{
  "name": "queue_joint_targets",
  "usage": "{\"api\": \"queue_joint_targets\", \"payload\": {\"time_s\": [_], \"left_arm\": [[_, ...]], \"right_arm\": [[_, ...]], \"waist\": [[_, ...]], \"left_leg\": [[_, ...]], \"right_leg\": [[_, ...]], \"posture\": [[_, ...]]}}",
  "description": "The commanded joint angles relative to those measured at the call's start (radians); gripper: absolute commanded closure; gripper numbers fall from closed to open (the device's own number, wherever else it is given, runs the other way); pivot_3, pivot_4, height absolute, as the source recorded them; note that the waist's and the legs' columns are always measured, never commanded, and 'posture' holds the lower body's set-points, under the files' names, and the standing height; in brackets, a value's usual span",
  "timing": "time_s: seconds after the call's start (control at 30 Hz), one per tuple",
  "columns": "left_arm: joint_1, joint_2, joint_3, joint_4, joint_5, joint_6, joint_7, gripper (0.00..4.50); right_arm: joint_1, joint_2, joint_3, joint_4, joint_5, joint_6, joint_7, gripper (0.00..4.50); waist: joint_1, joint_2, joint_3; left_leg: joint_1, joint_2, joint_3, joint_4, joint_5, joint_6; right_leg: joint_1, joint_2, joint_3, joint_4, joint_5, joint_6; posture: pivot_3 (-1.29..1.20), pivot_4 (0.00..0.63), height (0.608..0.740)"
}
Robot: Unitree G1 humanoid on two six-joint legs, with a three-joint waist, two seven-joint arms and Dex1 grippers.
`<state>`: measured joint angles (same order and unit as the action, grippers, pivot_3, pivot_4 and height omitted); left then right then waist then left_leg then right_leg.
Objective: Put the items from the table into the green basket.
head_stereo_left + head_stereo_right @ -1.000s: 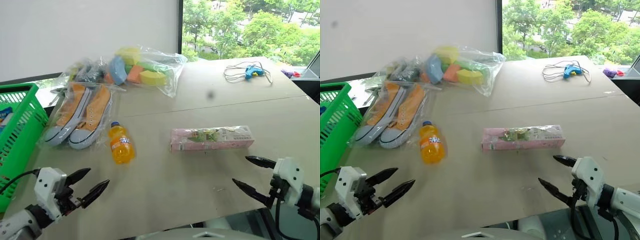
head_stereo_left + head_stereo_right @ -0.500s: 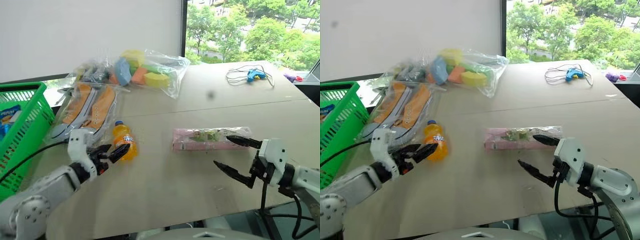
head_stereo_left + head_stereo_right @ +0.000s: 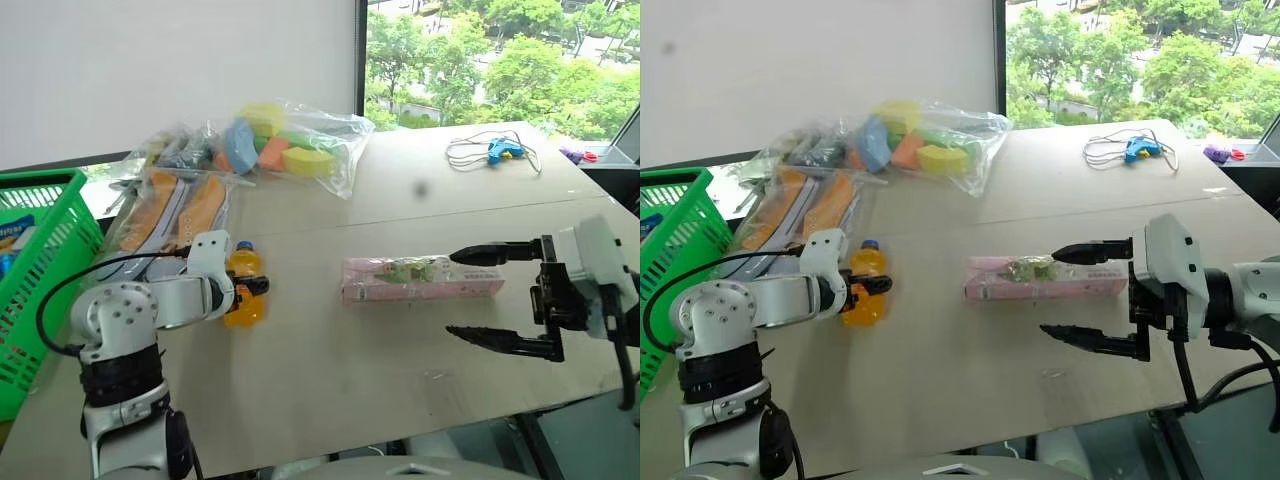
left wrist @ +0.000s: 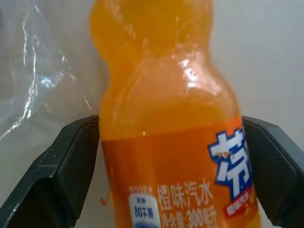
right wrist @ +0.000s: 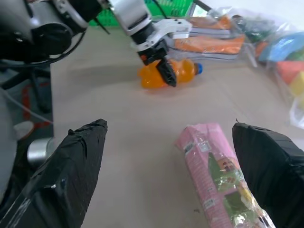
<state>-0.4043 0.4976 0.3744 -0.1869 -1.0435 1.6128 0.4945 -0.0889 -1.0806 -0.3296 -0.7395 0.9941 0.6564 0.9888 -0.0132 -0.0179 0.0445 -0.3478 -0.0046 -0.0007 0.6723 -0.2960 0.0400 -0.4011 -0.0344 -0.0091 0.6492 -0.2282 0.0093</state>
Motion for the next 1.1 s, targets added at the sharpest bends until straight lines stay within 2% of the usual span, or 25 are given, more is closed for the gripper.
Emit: {"api": "queue_joint_targets", "payload": {"time_s": [0.03,0.07,0.2,0.27,0.3,0.37,0.4,0.47,0.57,0.6,0.7,0.8,0.87,0.97,1.1], "left_arm": [[-0.005,0.004,-0.042,0.001,0.004,0.002,-0.033,1.28],[-0.002,0.007,-0.041,-0.003,0.001,0.002,-0.04,1.41],[0.009,-0.001,0.004,-0.049,-0.017,0.002,-0.1,1.41],[0.007,-0.035,0.074,-0.105,-0.052,-0.059,-0.159,1.41],[0.011,-0.044,0.13,-0.144,-0.1,-0.146,-0.253,1.41],[0.008,-0.019,0.266,-0.131,-0.221,-0.233,-0.41,1.41],[-0.007,0.008,0.308,-0.114,-0.244,-0.262,-0.44,1.41],[-0.054,0.08,0.354,-0.062,-0.218,-0.331,-0.469,1.41],[-0.128,0.212,0.359,0.046,-0.063,-0.511,-0.538,1.41],[-0.142,0.267,0.332,0.106,0.05,-0.629,-0.569,1.41],[-0.158,0.459,0.216,0.367,0.36,-0.933,-0.671,1.41],[-0.216,0.598,0.159,0.657,0.527,-1.163,-0.749,1.41],[-0.264,0.665,0.102,0.838,0.617,-1.292,-0.809,1.41],[-0.323,0.735,0.029,1.083,0.731,-1.441,-0.879,1.41],[-0.336,0.782,-0.05,1.274,0.852,-1.569,-0.934,1.41]], "right_arm": [[-0.039,-0.03,-0.01,0.026,0.019,0.017,0.026,0.0],[-0.044,-0.033,-0.007,0.031,0.017,0.021,0.027,0.0],[-0.051,-0.034,0.018,0.04,-0.019,0.016,0.041,0.0],[-0.058,-0.023,0.029,0.041,-0.023,0.01,0.039,0.0],[-0.076,-0.005,0.046,0.045,-0.024,0.005,0.024,0.0],[-0.136,0.037,0.09,0.058,-0.01,0.011,-0.016,0.0],[-0.17,0.056,0.114,0.064,-0.008,0.018,-0.03,0.0],[-0.258,0.099,0.171,0.087,-0.02,0.035,-0.068,0.0],[-0.43,0.191,0.262,0.156,0.006,0.099,-0.116,0.0],[-0.506,0.25,0.297,0.197,-0.002,0.115,-0.15,0.0],[-0.718,0.409,0.414,0.347,-0.1,0.124,-0.199,0.0],[-0.86,0.472,0.537,0.461,-0.214,0.113,-0.134,0.0],[-0.919,0.507,0.576,0.511,-0.252,0.106,-0.092,0.0],[-0.989,0.602,0.569,0.583,-0.27,0.09,-0.085,0.0],[-1.018,0.656,0.556,0.598,-0.286,0.092,-0.055,0.0]], "waist": [[0.0,0.001,-0.001],[0.0,0.001,-0.001],[0.0,0.001,-0.001],[0.001,0.001,-0.001],[0.004,0.0,0.0],[0.002,-0.006,-0.001],[0.002,-0.007,-0.001],[-0.001,-0.008,0.0],[0.0,-0.007,0.0],[0.002,-0.007,0.0],[0.001,-0.006,0.001],[0.004,-0.007,0.001],[0.006,-0.012,-0.002],[0.015,-0.016,-0.004],[0.029,-0.022,-0.008]], "left_leg": [[0.0,0.0,0.0,0.0,0.0,0.0],[0.001,-0.001,0.001,0.0,0.0,0.0],[0.0,-0.002,0.001,0.0,0.0,0.0],[-0.001,-0.002,0.001,0.0,0.0,0.0],[-0.001,-0.002,0.001,0.0,0.0,0.0],[-0.006,-0.002,-0.001,0.0,0.001,-0.002],[-0.012,-0.001,-0.001,0.001,0.004,-0.007],[-0.015,0.0,-0.001,0.002,0.005,-0.009],[-0.012,0.0,-0.002,-0.002,0.006,-0.011],[-0.011,0.0,-0.002,-0.003,0.007,-0.011],[-0.009,0.0,-0.002,-0.003,0.007,-0.011],[-0.009,0.0,-0.003,-0.002,0.007,-0.011],[-0.014,0.0,-0.004,-0.003,0.007,-0.011],[-0.019,0.0,-0.007,-0.003,0.009,-0.014],[-0.039,-0.004,-0.008,-0.002,0.009,-0.014]], "right_leg": [[0.0,-0.001,0.001,0.0,0.0,0.0],[0.0,-0.001,0.001,0.0,0.0,0.0],[0.0,-0.003,0.001,-0.001,0.0,0.0],[0.0,-0.004,0.001,-0.001,0.0,0.0],[0.0,-0.004,0.001,-0.001,0.0,0.0],[-0.004,-0.005,0.0,-0.002,0.0,0.0],[-0.012,-0.004,0.0,0.0,0.001,-0.002],[-0.015,-0.004,-0.001,0.002,0.002,-0.003],[-0.015,-0.001,-0.001,0.004,0.003,-0.005],[-0.015,0.0,-0.001,0.004,0.003,-0.006],[-0.013,0.002,-0.002,0.005,0.003,-0.006],[-0.014,0.001,-0.003,0.009,0.004,-0.005],[-0.019,0.007,-0.004,0.008,0.005,-0.004],[-0.022,0.001,-0.007,0.007,0.005,-0.003],[-0.042,-0.006,-0.007,0.012,0.006,-0.003]], "posture": [[-0.11,0.0,0.74],[-0.11,0.0,0.74],[-0.09,0.0,0.74],[-0.07,0.0,0.74],[-0.05,0.0,0.74],[-0.03,0.0,0.74],[-0.02,0.0,0.74],[0.01,0.0,0.74],[0.02,0.0,0.74],[0.02,0.0,0.74],[0.04,0.0,0.74],[0.05,0.0,0.74],[0.06,0.0,0.74],[0.07,0.0,0.74],[0.07,0.0,0.74]]}}
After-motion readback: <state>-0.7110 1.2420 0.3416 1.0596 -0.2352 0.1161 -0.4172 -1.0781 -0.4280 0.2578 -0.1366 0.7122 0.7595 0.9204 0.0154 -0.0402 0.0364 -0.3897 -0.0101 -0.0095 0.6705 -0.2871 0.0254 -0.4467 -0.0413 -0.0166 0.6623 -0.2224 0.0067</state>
